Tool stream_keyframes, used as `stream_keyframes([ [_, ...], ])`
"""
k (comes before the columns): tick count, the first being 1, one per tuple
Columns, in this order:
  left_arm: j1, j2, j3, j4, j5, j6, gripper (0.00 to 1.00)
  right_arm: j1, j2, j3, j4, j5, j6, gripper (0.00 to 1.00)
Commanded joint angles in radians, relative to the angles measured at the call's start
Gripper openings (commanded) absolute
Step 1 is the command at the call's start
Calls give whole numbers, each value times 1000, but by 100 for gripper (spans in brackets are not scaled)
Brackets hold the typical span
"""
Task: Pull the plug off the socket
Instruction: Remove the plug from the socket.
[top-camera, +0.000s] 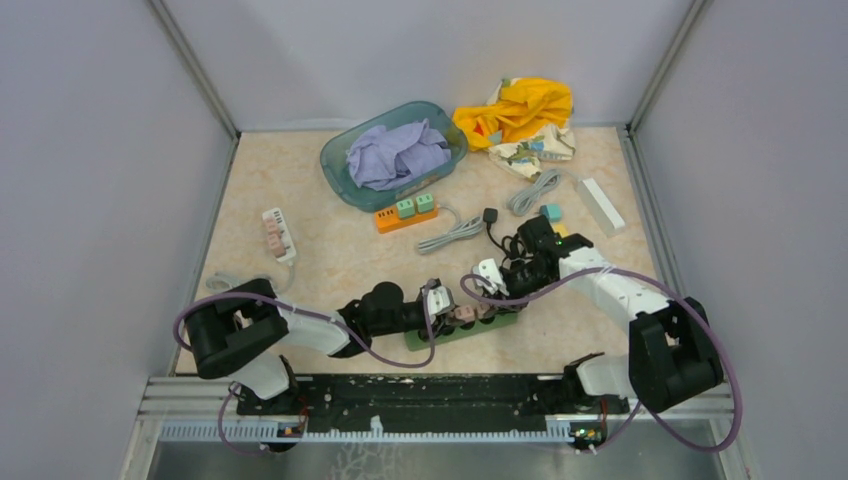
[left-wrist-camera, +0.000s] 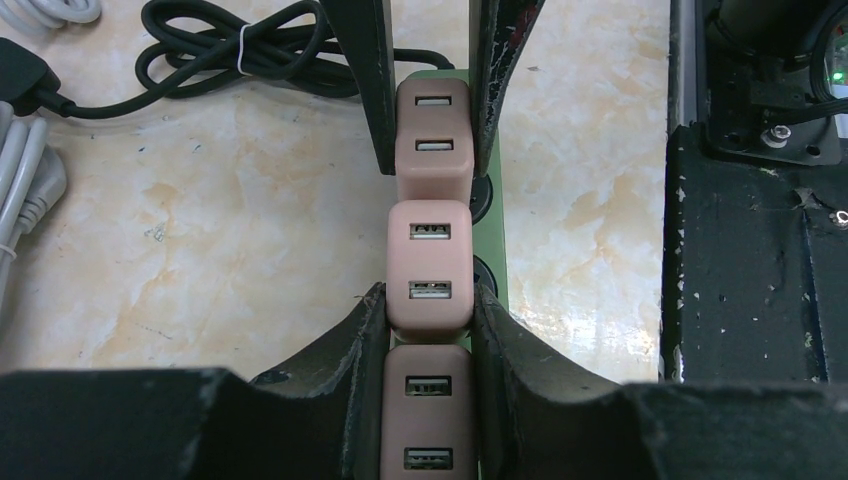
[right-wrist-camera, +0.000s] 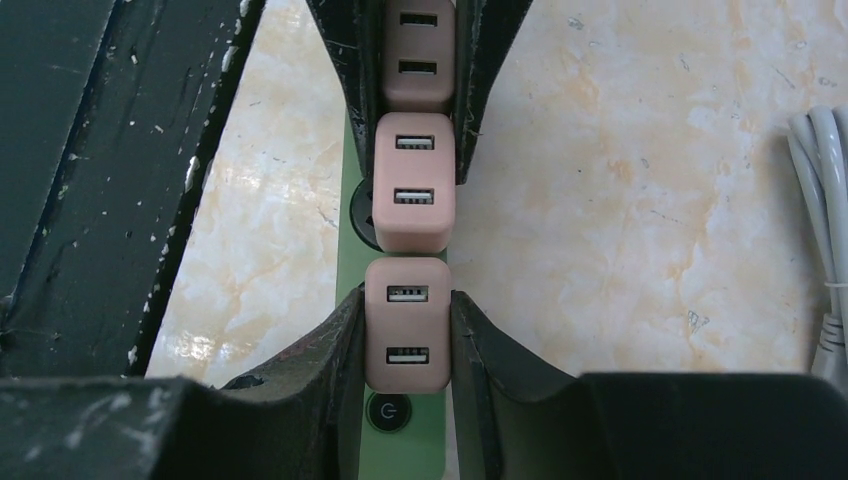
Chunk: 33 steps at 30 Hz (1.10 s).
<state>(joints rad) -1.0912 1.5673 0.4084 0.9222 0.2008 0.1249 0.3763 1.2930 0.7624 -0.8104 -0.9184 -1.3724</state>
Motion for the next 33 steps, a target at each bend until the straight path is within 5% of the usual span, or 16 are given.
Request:
stream_keyframes([
  [1, 14, 12, -14, -92, -6, -4, 0, -13, -23, 65, -88, -143, -119, 0],
  [19, 16, 31, 0, -95, 13, -13, 1, 27, -45, 59, 118, -71, 137, 0],
  [33, 18, 25, -12, -89, 6, -15, 0, -2, -24, 52, -52, -144, -87, 0],
])
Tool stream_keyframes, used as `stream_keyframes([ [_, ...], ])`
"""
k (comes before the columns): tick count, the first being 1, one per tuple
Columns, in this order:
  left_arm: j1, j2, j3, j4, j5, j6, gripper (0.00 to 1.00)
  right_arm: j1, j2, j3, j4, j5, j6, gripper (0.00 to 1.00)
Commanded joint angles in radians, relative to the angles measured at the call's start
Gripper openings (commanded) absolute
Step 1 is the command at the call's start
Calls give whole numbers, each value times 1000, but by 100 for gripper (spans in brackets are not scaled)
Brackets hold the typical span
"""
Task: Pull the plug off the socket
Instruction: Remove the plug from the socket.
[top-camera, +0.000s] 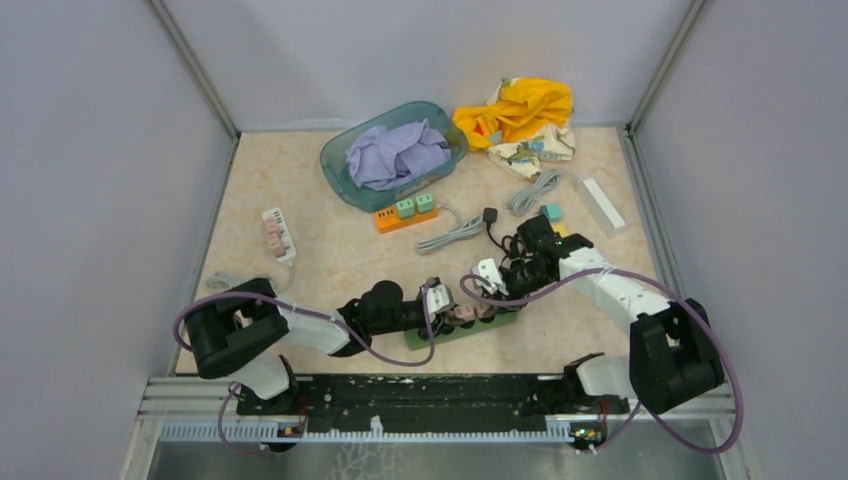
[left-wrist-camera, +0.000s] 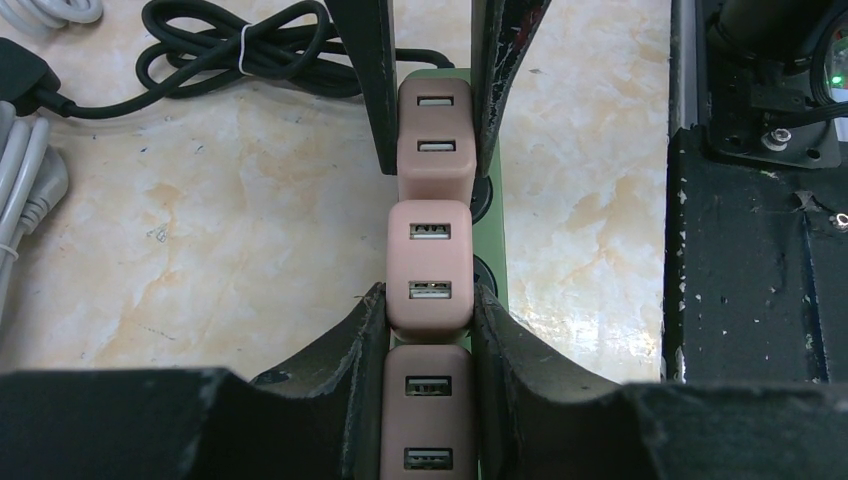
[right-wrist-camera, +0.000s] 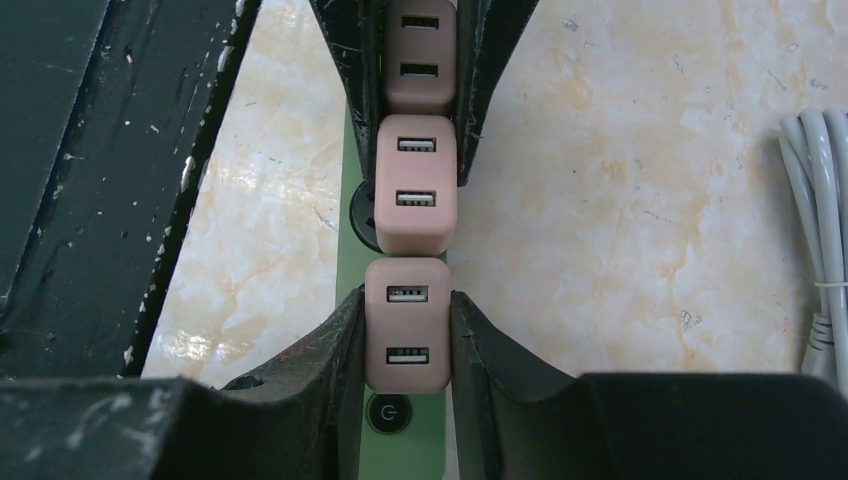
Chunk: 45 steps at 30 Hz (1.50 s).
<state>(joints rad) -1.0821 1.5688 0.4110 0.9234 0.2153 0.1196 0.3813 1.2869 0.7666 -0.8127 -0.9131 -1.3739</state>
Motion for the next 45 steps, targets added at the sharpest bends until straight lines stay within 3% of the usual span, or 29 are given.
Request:
stream_keyframes([
  [1, 8, 24, -14, -89, -6, -10, 0, 4, -16, 43, -41, -153, -84, 0],
  [14, 9, 34, -8, -101, -10, -9, 0, 36, -34, 50, 172, -49, 199, 0],
  [20, 10, 19, -18, -122, -41, 3, 1, -19, -50, 57, 99, -49, 118, 0],
  [26, 14, 16, -17, -136, -41, 2, 0, -8, -34, 21, -11, -178, -77, 0],
  [31, 16, 29, -9, -136, -34, -3, 0, 65, -35, 13, 98, -178, 44, 0],
  [37, 17, 39, -4, -138, -24, -8, 0, 61, -48, 30, 210, -171, 224, 0],
  [41, 16, 37, -2, -143, -23, -5, 0, 7, -60, 34, 199, -172, 228, 0],
  [45, 16, 36, -5, -148, -24, -4, 0, -38, -75, 39, 118, -182, 133, 0],
])
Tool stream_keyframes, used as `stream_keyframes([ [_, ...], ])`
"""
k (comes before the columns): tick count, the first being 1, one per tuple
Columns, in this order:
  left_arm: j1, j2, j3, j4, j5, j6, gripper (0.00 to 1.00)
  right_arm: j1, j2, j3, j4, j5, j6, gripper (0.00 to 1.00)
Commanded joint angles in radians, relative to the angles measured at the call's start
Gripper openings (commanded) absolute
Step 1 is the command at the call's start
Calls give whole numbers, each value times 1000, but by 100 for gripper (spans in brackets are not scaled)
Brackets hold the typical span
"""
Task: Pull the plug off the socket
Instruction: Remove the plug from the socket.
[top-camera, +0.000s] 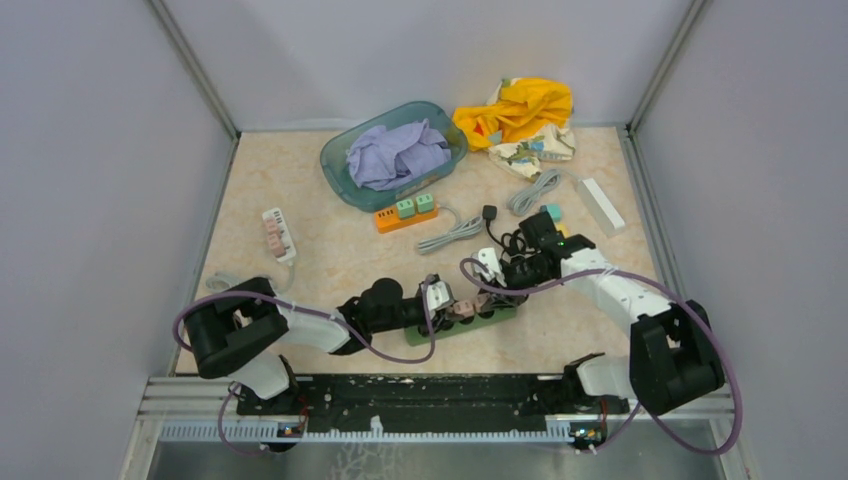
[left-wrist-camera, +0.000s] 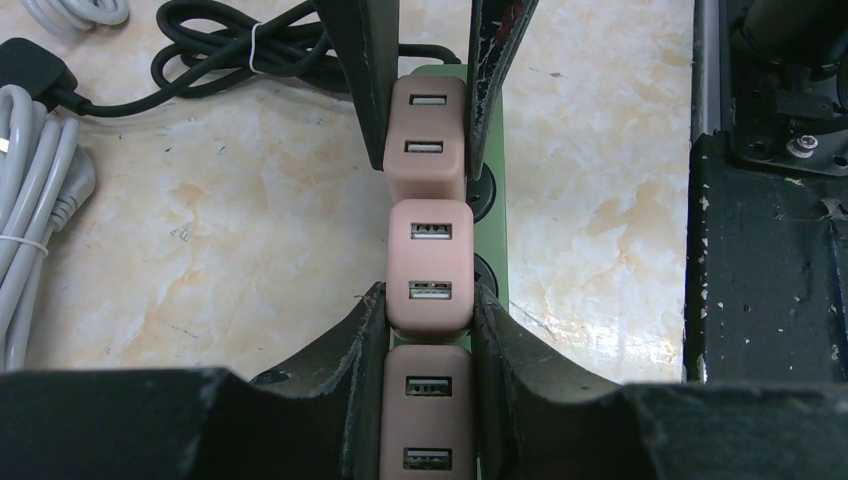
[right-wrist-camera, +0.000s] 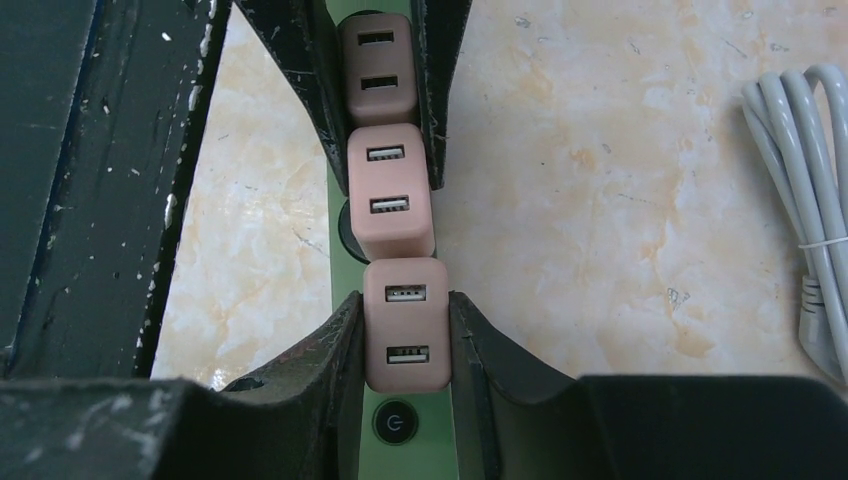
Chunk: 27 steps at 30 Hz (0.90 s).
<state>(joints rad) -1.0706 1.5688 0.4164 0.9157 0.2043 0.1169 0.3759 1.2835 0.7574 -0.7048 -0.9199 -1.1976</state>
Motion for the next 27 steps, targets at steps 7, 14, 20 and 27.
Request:
stream_keyframes([
  [7, 8, 30, -13, -140, -10, 0, 0, -23, -36, 43, -156, -219, -261, 0],
  [14, 9, 45, 3, -150, -1, 1, 0, 69, -49, 20, 38, -214, -51, 0],
  [20, 9, 46, -2, -152, -3, -2, 0, 19, -58, 48, 68, -213, 37, 0],
  [27, 9, 43, -5, -152, -3, -2, 0, -58, -75, 55, -65, -192, -111, 0],
])
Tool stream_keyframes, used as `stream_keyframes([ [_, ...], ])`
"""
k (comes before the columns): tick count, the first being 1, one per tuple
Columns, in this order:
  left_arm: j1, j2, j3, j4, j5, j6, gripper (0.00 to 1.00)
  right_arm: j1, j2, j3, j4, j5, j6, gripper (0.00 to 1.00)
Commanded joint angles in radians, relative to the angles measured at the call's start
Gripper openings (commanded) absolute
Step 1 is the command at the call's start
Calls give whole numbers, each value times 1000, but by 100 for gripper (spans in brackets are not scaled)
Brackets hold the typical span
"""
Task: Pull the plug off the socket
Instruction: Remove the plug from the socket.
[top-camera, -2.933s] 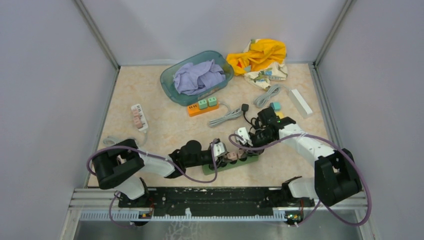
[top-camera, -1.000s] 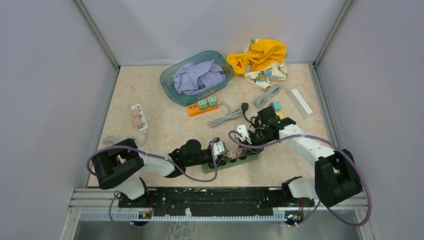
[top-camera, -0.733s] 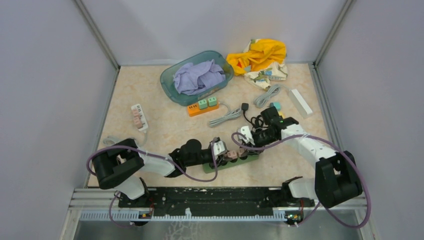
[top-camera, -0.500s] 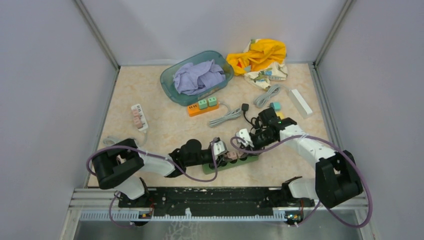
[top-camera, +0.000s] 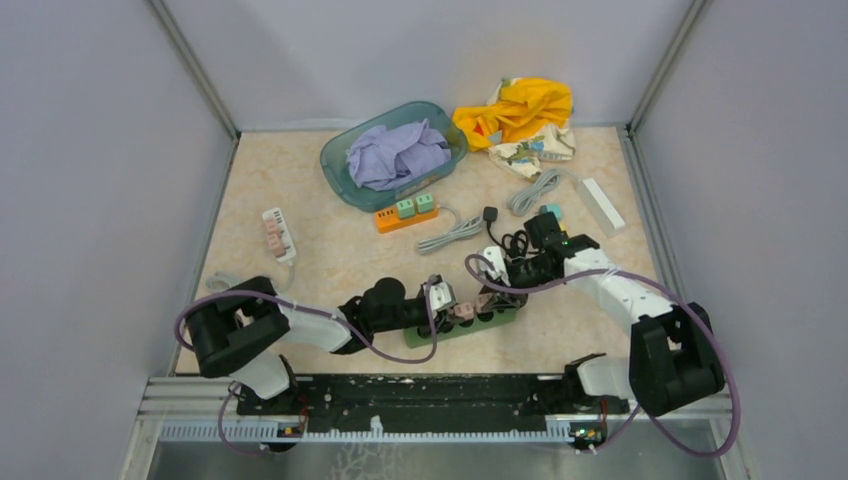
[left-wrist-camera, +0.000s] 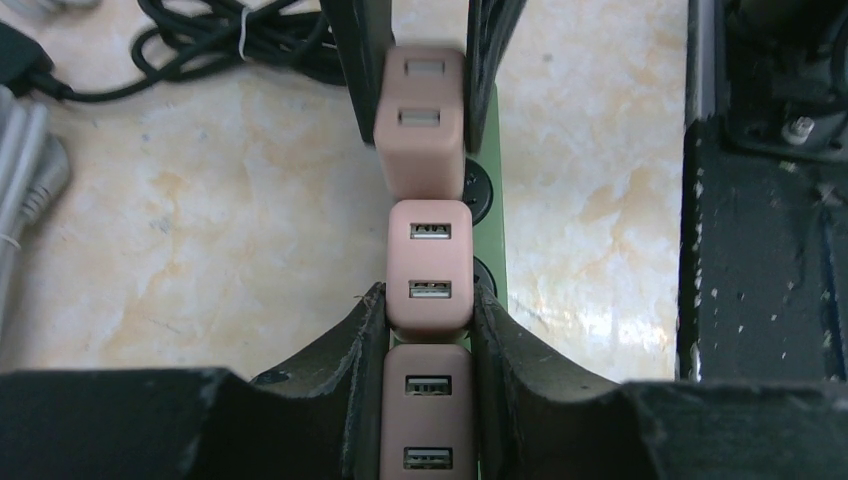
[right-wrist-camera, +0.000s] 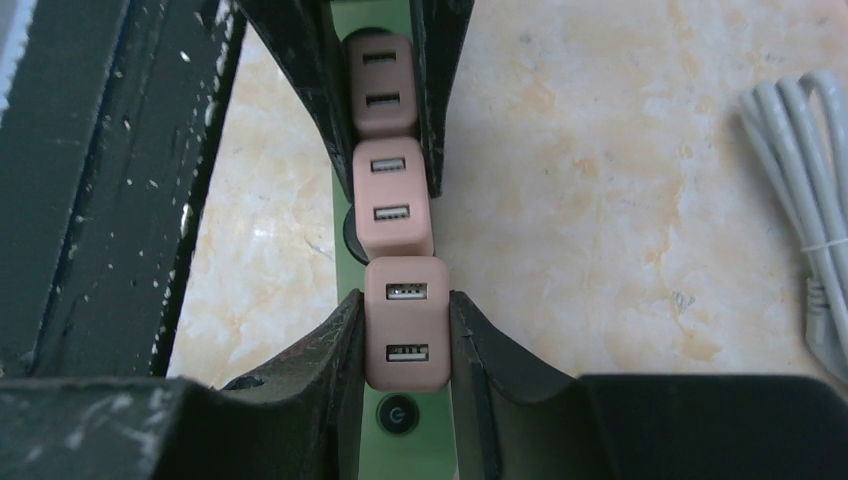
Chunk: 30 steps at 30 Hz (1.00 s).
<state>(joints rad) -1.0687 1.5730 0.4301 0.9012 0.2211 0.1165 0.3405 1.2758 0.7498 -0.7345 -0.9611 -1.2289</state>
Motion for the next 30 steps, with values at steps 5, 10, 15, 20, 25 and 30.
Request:
stream_keyframes([
  [5, 7, 35, -17, -137, -18, 0, 0, -14, -43, 58, -128, -213, -206, 0],
  [10, 7, 35, -15, -138, -15, -7, 0, 13, -46, 66, -97, -218, -162, 0],
  [15, 7, 26, -17, -138, -17, -14, 0, -26, -51, 116, -116, -173, -121, 0],
  [20, 7, 17, -14, -139, -20, -21, 1, -124, -94, 135, -84, -196, -39, 0],
  [25, 7, 14, -10, -134, -27, -50, 17, -217, -154, 105, 127, -187, 228, 0],
  [30, 8, 10, -12, -106, -19, -81, 62, -295, -159, 98, 344, -44, 559, 0],
])
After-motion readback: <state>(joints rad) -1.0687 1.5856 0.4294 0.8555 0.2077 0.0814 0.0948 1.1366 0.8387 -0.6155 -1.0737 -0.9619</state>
